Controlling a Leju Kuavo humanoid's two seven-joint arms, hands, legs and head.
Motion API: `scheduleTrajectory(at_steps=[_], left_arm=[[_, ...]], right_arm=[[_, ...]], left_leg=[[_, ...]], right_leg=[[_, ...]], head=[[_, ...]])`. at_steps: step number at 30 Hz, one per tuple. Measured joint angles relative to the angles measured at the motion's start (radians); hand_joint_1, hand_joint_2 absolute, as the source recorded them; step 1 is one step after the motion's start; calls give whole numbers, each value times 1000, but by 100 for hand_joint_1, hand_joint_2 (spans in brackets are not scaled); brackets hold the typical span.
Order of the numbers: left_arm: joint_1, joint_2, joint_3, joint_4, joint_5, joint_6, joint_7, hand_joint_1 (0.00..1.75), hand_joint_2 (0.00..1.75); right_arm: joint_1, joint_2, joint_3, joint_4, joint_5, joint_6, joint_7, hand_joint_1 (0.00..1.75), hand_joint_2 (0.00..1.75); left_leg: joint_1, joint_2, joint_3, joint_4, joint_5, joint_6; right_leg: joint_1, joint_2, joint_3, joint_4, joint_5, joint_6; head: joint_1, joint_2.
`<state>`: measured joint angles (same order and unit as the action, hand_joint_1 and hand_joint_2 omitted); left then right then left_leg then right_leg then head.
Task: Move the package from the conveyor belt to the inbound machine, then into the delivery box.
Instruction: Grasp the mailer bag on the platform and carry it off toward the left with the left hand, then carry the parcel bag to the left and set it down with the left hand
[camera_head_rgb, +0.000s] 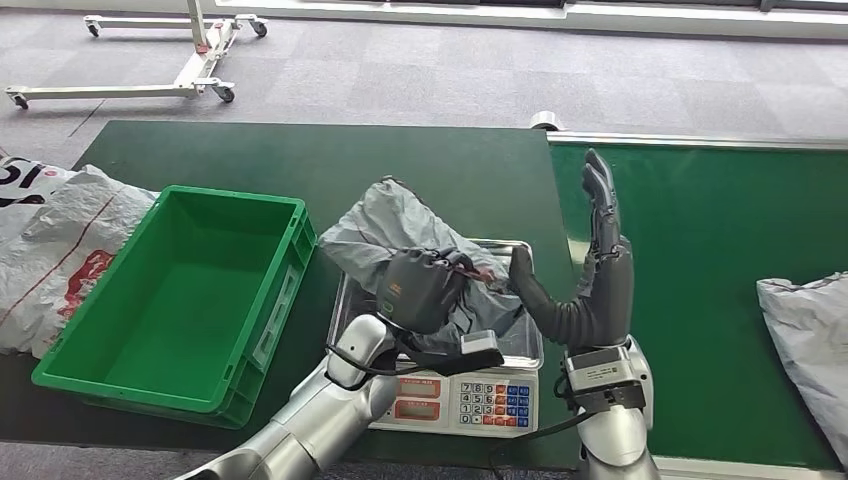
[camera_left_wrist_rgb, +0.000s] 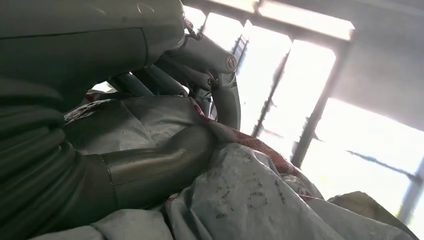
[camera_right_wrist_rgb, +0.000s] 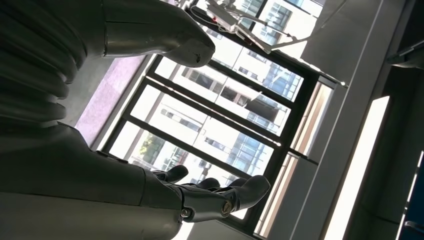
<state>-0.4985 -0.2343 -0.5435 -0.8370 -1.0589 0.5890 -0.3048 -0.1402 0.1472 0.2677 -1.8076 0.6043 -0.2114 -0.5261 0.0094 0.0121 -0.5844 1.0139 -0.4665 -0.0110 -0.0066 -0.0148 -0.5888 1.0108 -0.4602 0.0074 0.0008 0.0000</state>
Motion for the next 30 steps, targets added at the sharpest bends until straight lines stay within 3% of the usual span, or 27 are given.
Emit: scheduleTrajectory(at_steps=[4,10,13,17,19,21,29,30], left_arm=[[21,44,138,-159,-117,97,69,175,175],[77,63,385,-397,-300,113,58,175,175],[106,58,493,-495,-414,113,109,175,175],[118,90,579,-497,-433,112,318,1,175],[119,114,590,-448,-433,112,438,0,175],[123,127,607,-402,-432,112,491,0,175],[129,139,729,-288,-432,101,519,0,175],[129,139,739,-281,-432,102,520,0,131]], right_arm=[[17,0,-2,-6,0,-8,-4,0,175],[21,-1,-2,-6,-2,-26,-4,0,175],[21,-1,-2,-6,-5,-36,0,0,175],[28,-4,-3,-6,-6,-46,2,0,175],[34,-7,-3,-6,-6,-46,0,0,175],[38,-9,-3,-6,-5,-45,-3,0,175],[52,-15,-4,-6,3,-49,-6,0,175],[53,-16,-4,-6,3,-49,-6,0,175]], left_leg=[[0,0,0,-1,0,0],[0,1,0,-1,0,0],[0,1,0,-1,0,0],[0,1,0,-1,0,-1],[0,1,0,-1,1,-1],[0,1,-1,-1,1,-2],[0,1,-1,-1,1,-2],[0,1,-1,-1,1,-2]], right_leg=[[0,0,0,0,0,-1],[0,1,-1,0,0,-1],[0,1,-1,0,0,-1],[0,1,-2,0,-1,-1],[0,0,-1,0,-1,-1],[1,1,-1,0,0,-1],[1,1,-2,0,0,-2],[1,1,-2,0,0,-2]], head=[[0,0],[0,0],[0,0],[0,0],[0,0],[0,0],[0,0],[0,0]])
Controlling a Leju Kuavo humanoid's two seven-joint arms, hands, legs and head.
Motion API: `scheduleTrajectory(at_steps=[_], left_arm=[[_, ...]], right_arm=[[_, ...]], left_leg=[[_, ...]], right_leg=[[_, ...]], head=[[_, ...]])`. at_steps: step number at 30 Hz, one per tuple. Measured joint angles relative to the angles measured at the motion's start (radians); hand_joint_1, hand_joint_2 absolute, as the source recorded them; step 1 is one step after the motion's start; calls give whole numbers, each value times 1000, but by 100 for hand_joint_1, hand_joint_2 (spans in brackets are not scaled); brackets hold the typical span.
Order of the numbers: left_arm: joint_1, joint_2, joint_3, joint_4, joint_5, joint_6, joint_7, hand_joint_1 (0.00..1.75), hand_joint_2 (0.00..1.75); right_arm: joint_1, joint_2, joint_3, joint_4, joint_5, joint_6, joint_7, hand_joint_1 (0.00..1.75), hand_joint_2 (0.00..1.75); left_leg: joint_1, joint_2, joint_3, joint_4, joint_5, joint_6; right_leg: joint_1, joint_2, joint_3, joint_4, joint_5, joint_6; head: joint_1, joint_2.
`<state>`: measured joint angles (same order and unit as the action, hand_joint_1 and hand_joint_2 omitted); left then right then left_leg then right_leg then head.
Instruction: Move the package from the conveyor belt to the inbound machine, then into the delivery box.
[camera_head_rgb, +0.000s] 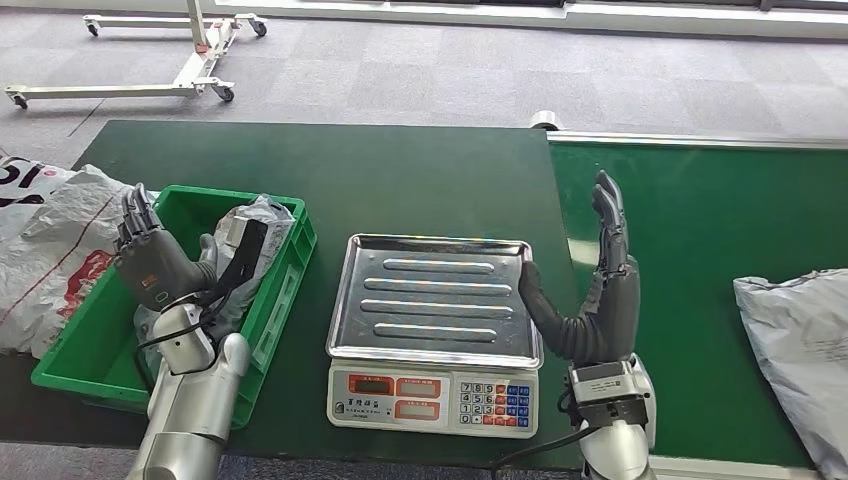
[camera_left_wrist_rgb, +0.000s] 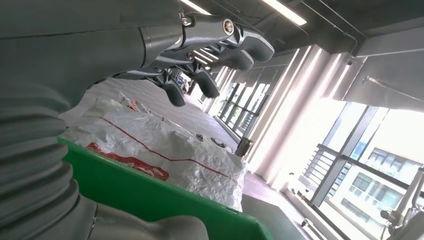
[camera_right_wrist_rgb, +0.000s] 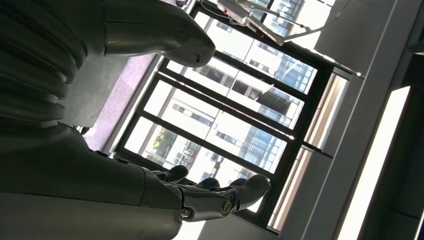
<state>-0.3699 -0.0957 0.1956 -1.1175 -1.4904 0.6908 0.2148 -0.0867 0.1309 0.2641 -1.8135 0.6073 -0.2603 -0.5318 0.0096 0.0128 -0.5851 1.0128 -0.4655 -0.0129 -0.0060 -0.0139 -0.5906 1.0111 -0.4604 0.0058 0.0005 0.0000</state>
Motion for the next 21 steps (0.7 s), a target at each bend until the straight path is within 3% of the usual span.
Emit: scheduleTrajectory(at_steps=[3,6,8,10,12,14,17,19,21], left_arm=[[0,0,19,16,0,1,2,0,0],[4,-1,42,21,6,3,-3,0,0],[15,-8,57,1,39,7,-54,0,0],[31,-27,74,-49,145,7,-195,0,87],[49,-52,83,-112,384,-25,-440,0,175],[88,-67,59,-194,746,-127,-680,0,175],[177,-72,-39,-357,1234,-326,-848,0,175],[233,-67,-116,-456,1338,-420,-889,0,175],[271,-60,-173,-519,1317,-476,-908,0,175]], right_arm=[[1,-2,0,0,0,-1,0,0,175],[3,-4,0,0,0,-4,0,0,175],[5,-6,0,0,0,-9,1,0,175],[7,-8,0,0,8,-27,5,0,175],[8,-10,-4,2,67,-86,32,0,175],[6,-11,-18,8,230,-203,111,0,175],[-11,-11,-81,42,636,-368,342,0,175],[-31,-14,-142,76,825,-394,475,0,175],[-46,-18,-187,102,899,-390,541,0,175]], left_leg=[[0,0,0,0,0,0],[0,0,0,0,0,0],[0,0,0,0,0,0],[0,0,0,0,0,0],[0,-1,0,0,0,0],[0,0,0,0,-1,0],[0,3,0,0,-2,1],[0,1,0,0,-2,1],[0,0,-1,0,-2,1]], right_leg=[[0,0,0,0,0,0],[0,0,0,0,0,0],[0,0,0,0,0,0],[0,0,0,0,0,0],[0,-1,0,0,0,0],[-1,-1,0,0,0,0],[-1,1,-1,0,0,0],[-1,1,-1,0,0,1],[-2,-1,0,-1,0,1]], head=[[0,0],[0,0],[0,0],[0,0],[0,0],[0,0],[0,0],[0,0],[0,0]])
